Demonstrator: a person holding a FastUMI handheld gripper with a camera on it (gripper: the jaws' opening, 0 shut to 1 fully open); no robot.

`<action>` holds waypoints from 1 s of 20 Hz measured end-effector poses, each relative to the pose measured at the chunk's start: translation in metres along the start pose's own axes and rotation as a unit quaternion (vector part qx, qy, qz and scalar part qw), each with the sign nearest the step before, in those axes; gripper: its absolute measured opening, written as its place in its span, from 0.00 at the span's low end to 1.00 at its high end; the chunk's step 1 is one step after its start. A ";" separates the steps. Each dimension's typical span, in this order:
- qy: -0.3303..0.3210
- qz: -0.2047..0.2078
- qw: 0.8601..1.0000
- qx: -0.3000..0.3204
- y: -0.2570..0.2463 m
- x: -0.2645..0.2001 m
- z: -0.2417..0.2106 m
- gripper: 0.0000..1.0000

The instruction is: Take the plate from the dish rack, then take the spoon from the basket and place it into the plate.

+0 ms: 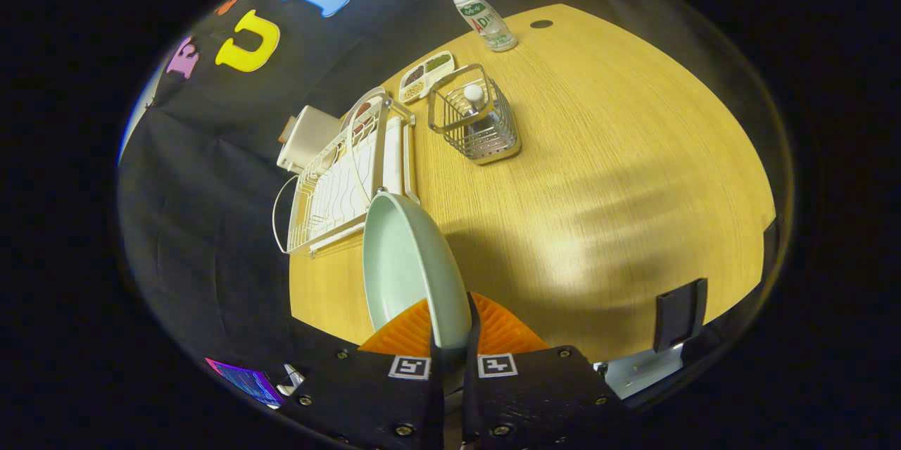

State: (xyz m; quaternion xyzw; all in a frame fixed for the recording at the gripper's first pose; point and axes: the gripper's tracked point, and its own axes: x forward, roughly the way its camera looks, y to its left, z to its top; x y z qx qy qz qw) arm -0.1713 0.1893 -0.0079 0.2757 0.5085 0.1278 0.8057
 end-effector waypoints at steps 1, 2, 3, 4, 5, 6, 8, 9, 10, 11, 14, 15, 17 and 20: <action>0.001 0.002 1.000 0.002 0.001 0.006 -0.002 0.10; 0.002 0.003 1.000 0.001 0.001 0.012 -0.004 0.10; 0.006 0.001 1.000 0.003 0.001 0.018 -0.007 0.10; 0.009 -0.001 1.000 0.006 0.000 0.022 -0.010 0.10; 0.010 0.001 1.000 0.010 -0.001 0.027 -0.011 0.10; 0.009 0.006 1.000 0.017 -0.001 0.032 -0.012 0.10; 0.020 0.011 0.999 0.025 -0.001 0.042 -0.015 0.10; 0.020 0.016 0.999 0.021 -0.002 0.045 -0.015 0.11; 0.020 0.017 1.000 0.018 -0.001 0.047 -0.014 0.10; 0.022 0.014 1.000 0.016 -0.003 0.049 -0.014 0.10; 0.027 0.021 0.999 0.024 -0.004 0.053 -0.015 0.11; 0.029 0.024 0.999 0.025 -0.004 0.054 -0.015 0.11; 0.029 0.027 0.999 0.026 -0.003 0.059 -0.015 0.10; -0.009 0.007 1.000 -0.028 -0.009 0.052 -0.003 0.16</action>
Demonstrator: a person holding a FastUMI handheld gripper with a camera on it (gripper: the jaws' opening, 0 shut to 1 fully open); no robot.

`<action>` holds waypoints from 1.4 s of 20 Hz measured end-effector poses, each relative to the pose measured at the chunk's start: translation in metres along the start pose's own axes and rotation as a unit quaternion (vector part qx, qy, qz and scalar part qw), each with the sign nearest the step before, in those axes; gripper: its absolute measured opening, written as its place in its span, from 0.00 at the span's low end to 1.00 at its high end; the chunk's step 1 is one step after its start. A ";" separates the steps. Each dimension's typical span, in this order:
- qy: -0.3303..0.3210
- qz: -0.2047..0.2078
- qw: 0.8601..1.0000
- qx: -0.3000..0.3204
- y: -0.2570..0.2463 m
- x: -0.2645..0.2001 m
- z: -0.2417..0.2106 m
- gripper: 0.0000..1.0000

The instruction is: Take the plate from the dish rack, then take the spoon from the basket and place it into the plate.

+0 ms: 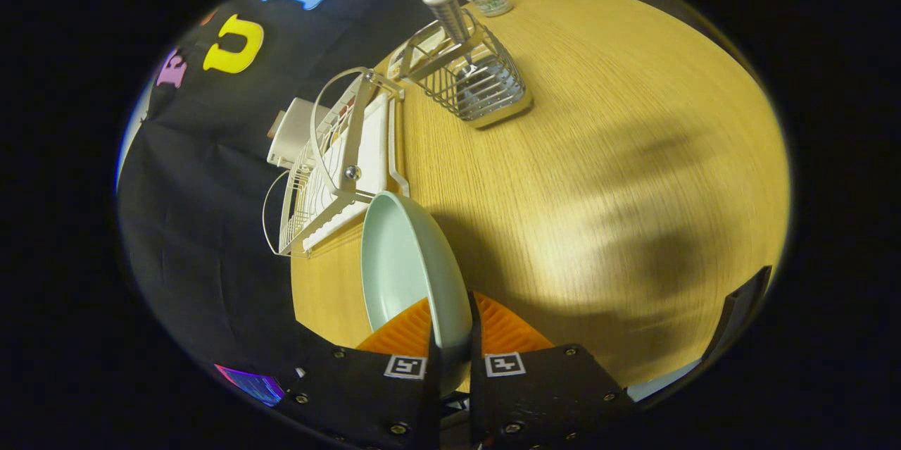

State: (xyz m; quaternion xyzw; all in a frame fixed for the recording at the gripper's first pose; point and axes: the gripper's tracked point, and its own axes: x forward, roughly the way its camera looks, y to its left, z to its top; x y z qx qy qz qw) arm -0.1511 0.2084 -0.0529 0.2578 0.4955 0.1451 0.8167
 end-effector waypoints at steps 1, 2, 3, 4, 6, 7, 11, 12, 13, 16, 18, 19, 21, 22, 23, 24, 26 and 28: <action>-0.026 -0.021 0.999 -0.035 -0.007 -0.006 0.013 0.22; -0.048 -0.038 0.996 -0.068 -0.011 -0.011 0.020 0.27; -0.074 -0.056 0.991 -0.099 -0.015 -0.023 0.031 0.38; -0.100 -0.070 0.984 -0.129 -0.016 -0.034 0.043 0.38; -0.153 -0.088 0.968 -0.176 -0.012 -0.062 0.065 0.40; -0.185 -0.096 0.959 -0.193 -0.010 -0.077 0.080 0.49; -0.315 -0.131 0.909 -0.241 0.007 -0.146 0.127 0.48; -0.337 -0.132 0.898 -0.250 0.013 -0.159 0.134 0.48; -0.348 -0.130 0.892 -0.256 0.018 -0.168 0.137 0.48; -0.390 -0.106 0.872 -0.276 0.036 -0.191 0.150 0.48; -0.435 -0.094 0.848 -0.286 0.046 -0.206 0.161 0.48; -0.451 -0.090 0.840 -0.289 0.049 -0.209 0.162 0.48; -0.455 -0.081 0.838 -0.291 0.050 -0.204 0.162 0.48; -0.457 -0.077 0.836 -0.294 0.051 -0.202 0.161 0.48; -0.463 -0.073 0.831 -0.300 0.052 -0.198 0.164 0.48; -0.472 -0.070 0.823 -0.307 0.052 -0.194 0.166 0.48; -0.476 -0.059 0.818 -0.318 0.050 -0.174 0.168 0.48; -0.466 -0.051 0.824 -0.318 0.041 -0.151 0.163 0.48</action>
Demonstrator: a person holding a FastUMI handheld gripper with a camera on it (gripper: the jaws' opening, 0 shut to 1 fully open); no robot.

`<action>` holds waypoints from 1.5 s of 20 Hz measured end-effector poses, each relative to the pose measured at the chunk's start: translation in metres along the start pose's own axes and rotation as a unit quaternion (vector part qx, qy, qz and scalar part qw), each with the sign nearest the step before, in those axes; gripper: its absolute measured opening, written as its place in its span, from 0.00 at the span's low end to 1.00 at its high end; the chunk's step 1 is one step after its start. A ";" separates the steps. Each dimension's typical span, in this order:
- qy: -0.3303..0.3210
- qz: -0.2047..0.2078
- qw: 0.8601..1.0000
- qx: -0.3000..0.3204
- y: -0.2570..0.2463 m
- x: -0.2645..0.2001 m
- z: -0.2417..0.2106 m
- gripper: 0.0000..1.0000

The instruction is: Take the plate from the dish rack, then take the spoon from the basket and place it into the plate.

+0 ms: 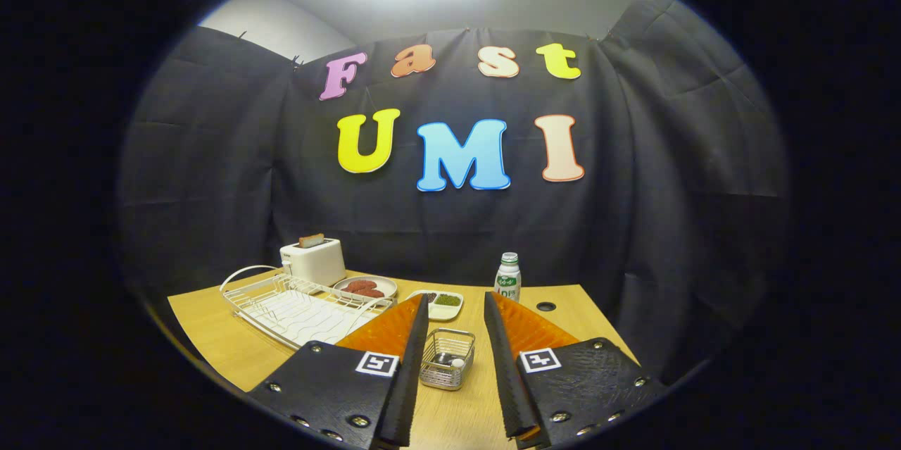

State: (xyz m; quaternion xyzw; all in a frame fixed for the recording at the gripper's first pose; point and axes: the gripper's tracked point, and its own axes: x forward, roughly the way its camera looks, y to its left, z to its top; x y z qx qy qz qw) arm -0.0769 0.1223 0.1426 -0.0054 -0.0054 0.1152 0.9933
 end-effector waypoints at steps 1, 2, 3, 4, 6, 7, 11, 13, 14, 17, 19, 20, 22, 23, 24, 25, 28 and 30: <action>0.000 -0.001 1.000 0.002 -0.002 0.006 -0.007 0.48; -0.002 -0.005 1.000 0.003 -0.005 0.011 -0.015 0.48; -0.003 -0.007 1.000 0.004 -0.007 0.016 -0.025 0.48; -0.005 -0.009 1.000 0.003 -0.009 0.021 -0.033 0.48; -0.006 -0.011 1.000 0.006 -0.013 0.035 -0.049 0.48; -0.007 -0.009 1.000 0.011 -0.011 0.042 -0.057 0.48; -0.005 -0.022 0.999 0.029 -0.016 0.070 -0.084 0.48; -0.004 -0.027 0.999 0.036 -0.016 0.078 -0.094 0.48; -0.001 -0.035 0.999 0.034 -0.018 0.082 -0.098 0.48; -0.005 -0.042 0.999 0.025 -0.016 0.086 -0.099 0.27; -0.007 -0.046 0.999 0.018 -0.014 0.089 -0.097 0.20; -0.005 -0.040 0.999 0.019 -0.008 0.090 -0.099 0.14; 0.001 -0.036 0.999 0.020 -0.006 0.090 -0.100 0.13; 0.006 -0.033 0.999 0.026 -0.004 0.089 -0.099 0.06; 0.011 -0.033 0.999 0.031 -0.005 0.087 -0.098 0.06; 0.012 -0.035 0.999 0.036 -0.004 0.086 -0.093 0.06; 0.009 -0.052 0.998 0.034 -0.009 0.082 -0.079 0.01; 0.004 -0.050 0.998 0.032 -0.005 0.077 -0.066 0.01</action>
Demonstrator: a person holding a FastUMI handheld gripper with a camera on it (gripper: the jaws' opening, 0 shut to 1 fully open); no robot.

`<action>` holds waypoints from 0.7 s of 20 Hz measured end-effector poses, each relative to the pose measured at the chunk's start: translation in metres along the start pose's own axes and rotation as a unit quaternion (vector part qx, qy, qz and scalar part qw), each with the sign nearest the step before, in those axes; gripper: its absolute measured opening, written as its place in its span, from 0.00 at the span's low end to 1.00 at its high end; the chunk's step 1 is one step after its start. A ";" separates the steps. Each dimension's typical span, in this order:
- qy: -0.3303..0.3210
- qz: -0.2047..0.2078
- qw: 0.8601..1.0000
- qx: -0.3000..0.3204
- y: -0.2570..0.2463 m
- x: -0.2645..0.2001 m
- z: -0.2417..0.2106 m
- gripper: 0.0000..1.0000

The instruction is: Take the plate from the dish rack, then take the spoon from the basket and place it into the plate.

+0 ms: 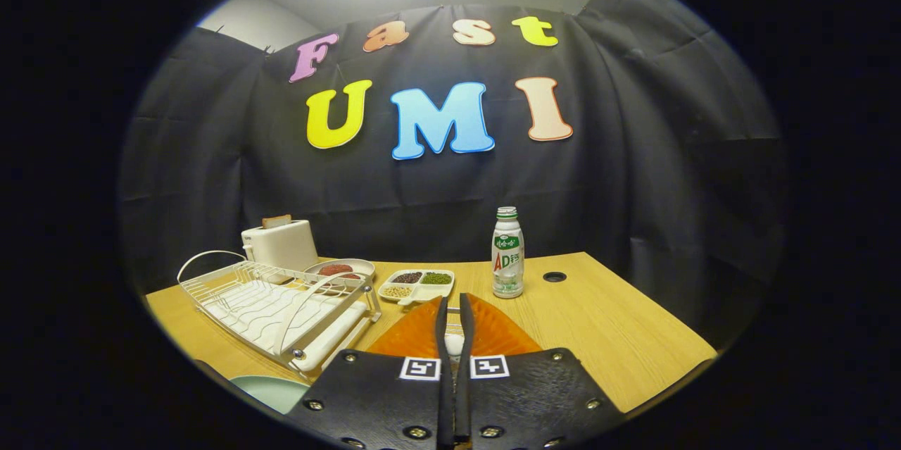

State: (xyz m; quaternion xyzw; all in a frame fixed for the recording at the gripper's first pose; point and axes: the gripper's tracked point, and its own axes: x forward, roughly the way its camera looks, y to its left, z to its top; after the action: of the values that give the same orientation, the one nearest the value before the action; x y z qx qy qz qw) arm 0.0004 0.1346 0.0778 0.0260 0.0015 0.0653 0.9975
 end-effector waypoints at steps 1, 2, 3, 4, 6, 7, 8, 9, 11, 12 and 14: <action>0.000 -0.002 1.000 -0.001 0.000 -0.003 0.003 0.01; -0.003 -0.003 1.000 -0.001 0.000 -0.007 0.010 0.01; -0.006 -0.005 1.000 0.002 0.001 -0.010 0.019 0.01; -0.006 -0.005 1.000 0.006 0.002 -0.014 0.026 0.01; -0.009 -0.006 1.000 0.012 0.004 -0.023 0.043 0.01; -0.012 -0.006 1.000 0.011 0.004 -0.028 0.052 0.01; -0.014 -0.009 1.000 0.008 0.003 -0.034 0.062 0.01; -0.015 -0.011 1.000 0.004 0.001 -0.040 0.070 0.01; -0.014 -0.015 1.000 0.000 -0.001 -0.051 0.084 0.01; -0.013 -0.017 1.000 -0.004 -0.002 -0.059 0.092 0.01; -0.010 -0.015 1.000 -0.007 -0.001 -0.074 0.104 0.01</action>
State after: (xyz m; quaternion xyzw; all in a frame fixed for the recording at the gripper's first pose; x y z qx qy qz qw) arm -0.0719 0.1183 0.1816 0.0196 -0.0083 0.0496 0.9985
